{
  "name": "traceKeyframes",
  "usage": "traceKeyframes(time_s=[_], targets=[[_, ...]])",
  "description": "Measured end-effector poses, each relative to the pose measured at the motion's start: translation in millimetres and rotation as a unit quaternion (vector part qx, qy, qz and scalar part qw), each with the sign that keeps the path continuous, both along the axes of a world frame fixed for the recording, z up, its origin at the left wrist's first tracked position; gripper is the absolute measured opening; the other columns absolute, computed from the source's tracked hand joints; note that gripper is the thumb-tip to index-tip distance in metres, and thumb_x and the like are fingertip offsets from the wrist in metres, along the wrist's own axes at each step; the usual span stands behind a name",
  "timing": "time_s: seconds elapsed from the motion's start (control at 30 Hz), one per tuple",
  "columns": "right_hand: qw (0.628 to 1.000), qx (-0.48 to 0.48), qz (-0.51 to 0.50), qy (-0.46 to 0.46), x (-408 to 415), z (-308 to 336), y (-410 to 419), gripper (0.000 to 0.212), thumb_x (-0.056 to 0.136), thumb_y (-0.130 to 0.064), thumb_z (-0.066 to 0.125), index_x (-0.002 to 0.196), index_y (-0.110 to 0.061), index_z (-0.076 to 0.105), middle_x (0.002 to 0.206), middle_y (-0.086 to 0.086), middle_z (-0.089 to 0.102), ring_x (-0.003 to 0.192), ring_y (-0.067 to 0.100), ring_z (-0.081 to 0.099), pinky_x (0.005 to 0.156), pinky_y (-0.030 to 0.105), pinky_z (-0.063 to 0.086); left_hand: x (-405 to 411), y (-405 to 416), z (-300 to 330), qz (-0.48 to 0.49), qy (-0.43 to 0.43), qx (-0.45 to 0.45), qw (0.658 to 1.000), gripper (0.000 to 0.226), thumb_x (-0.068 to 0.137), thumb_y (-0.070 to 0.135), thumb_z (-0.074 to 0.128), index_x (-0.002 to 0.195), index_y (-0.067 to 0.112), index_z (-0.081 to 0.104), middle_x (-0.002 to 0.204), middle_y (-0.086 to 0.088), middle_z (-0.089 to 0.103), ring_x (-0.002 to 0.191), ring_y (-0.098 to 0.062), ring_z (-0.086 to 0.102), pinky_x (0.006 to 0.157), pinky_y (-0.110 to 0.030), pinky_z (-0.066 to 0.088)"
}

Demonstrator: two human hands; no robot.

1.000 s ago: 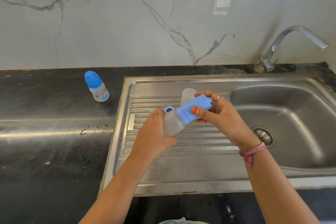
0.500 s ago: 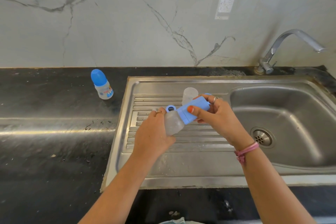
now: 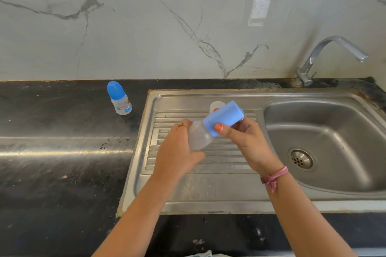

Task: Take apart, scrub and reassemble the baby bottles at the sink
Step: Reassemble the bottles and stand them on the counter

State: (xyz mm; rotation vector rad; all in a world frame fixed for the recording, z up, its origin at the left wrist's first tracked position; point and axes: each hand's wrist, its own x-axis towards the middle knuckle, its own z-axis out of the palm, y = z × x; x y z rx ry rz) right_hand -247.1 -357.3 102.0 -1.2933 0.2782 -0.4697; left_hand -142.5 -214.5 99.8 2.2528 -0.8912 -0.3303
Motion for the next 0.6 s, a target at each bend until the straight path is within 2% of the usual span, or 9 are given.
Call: traceKeyframes(time_s=[0.1, 0.17, 0.23, 0.27, 0.33, 0.4, 0.47, 0.5, 0.6], targets=[[0.991, 0.013, -0.130, 0.010, 10.3, -3.5, 17.6, 0.035, 0.076, -0.032, 0.077, 0.102, -0.010, 0.071, 0.098, 0.006, 0.074, 0.093, 0.017, 0.069, 0.079, 0.024, 0.053, -7.9, -9.1, -0.1, 0.020, -0.053, 0.006, 0.998, 0.056, 0.066, 0.023, 0.076, 0.113, 0.022, 0.047, 0.097, 0.005, 0.050, 0.078, -0.018, 0.056, 0.057, -0.030, 0.047], [0.985, -0.006, -0.168, 0.028, 13.6, -2.1, 20.8, 0.043, 0.074, -0.040, 0.078, 0.100, -0.007, 0.068, 0.090, 0.010, 0.071, 0.087, 0.019, 0.067, 0.080, 0.034, 0.055, -13.4, -13.7, -2.4, 0.013, -0.019, -0.005, 1.000, 0.054, 0.065, 0.024, 0.076, 0.110, 0.024, 0.046, 0.096, 0.005, 0.053, 0.076, -0.016, 0.057, 0.053, -0.026, 0.042], [0.990, -0.039, -0.119, 0.057, 8.6, 0.2, 10.3, 0.054, 0.072, -0.046, 0.077, 0.107, -0.006, 0.064, 0.098, 0.017, 0.070, 0.094, 0.024, 0.068, 0.086, 0.042, 0.054, -15.0, -14.6, -4.5, 0.008, 0.023, -0.014, 1.000, 0.052, 0.064, 0.023, 0.075, 0.105, 0.029, 0.043, 0.093, 0.004, 0.055, 0.074, -0.014, 0.059, 0.053, -0.027, 0.044], [0.995, -0.037, -0.062, 0.064, 3.8, 1.7, 1.5, 0.056, 0.073, -0.045, 0.077, 0.113, -0.009, 0.062, 0.108, 0.017, 0.069, 0.101, 0.024, 0.068, 0.087, 0.040, 0.056, -14.3, -13.9, -5.4, 0.005, 0.028, -0.016, 0.999, 0.052, 0.063, 0.023, 0.075, 0.102, 0.031, 0.042, 0.092, 0.005, 0.056, 0.073, -0.013, 0.059, 0.053, -0.028, 0.044], [0.998, 0.020, 0.045, 0.046, -6.1, 3.6, -14.3, 0.052, 0.079, -0.030, 0.075, 0.126, -0.019, 0.054, 0.124, 0.006, 0.065, 0.112, 0.019, 0.064, 0.085, 0.033, 0.055, -14.0, -13.6, -5.6, -0.003, 0.022, -0.012, 1.000, 0.051, 0.061, 0.025, 0.074, 0.100, 0.031, 0.042, 0.090, 0.006, 0.055, 0.073, -0.012, 0.058, 0.054, -0.029, 0.044], [0.994, 0.052, 0.091, 0.014, -12.9, 2.6, -22.9, 0.056, 0.081, -0.016, 0.069, 0.133, -0.022, 0.050, 0.135, 0.002, 0.059, 0.120, 0.020, 0.060, 0.091, 0.035, 0.054, -16.4, -16.1, -5.8, -0.003, 0.020, -0.012, 1.000, 0.052, 0.060, 0.026, 0.075, 0.102, 0.028, 0.045, 0.091, 0.006, 0.056, 0.074, -0.013, 0.060, 0.057, -0.032, 0.049], [0.997, 0.040, 0.069, 0.004, -13.5, 0.3, -21.9, 0.052, 0.079, -0.014, 0.071, 0.129, -0.015, 0.056, 0.129, 0.007, 0.063, 0.118, 0.022, 0.060, 0.096, 0.034, 0.052, -20.4, -19.7, -6.6, 0.005, 0.018, -0.019, 1.000, 0.052, 0.061, 0.025, 0.077, 0.102, 0.027, 0.045, 0.091, 0.005, 0.057, 0.074, -0.013, 0.060, 0.055, -0.030, 0.049], [0.999, 0.035, 0.033, 0.008, -12.0, 0.2, -17.7, 0.048, 0.077, -0.018, 0.075, 0.122, -0.013, 0.061, 0.122, 0.008, 0.067, 0.114, 0.021, 0.063, 0.094, 0.032, 0.052, -22.5, -21.3, -7.0, 0.013, 0.013, -0.022, 1.000, 0.052, 0.061, 0.024, 0.077, 0.102, 0.026, 0.045, 0.090, 0.005, 0.056, 0.073, -0.014, 0.059, 0.054, -0.030, 0.048], [0.995, 0.009, -0.092, 0.031, -7.0, -1.9, -0.8, 0.039, 0.069, -0.036, 0.085, 0.098, -0.014, 0.071, 0.093, 0.004, 0.074, 0.089, 0.015, 0.070, 0.075, 0.022, 0.054, -29.6, -25.8, -9.4, 0.037, -0.012, -0.023, 0.999, 0.054, 0.065, 0.025, 0.078, 0.107, 0.025, 0.045, 0.090, 0.006, 0.051, 0.074, -0.013, 0.057, 0.056, -0.032, 0.051]])
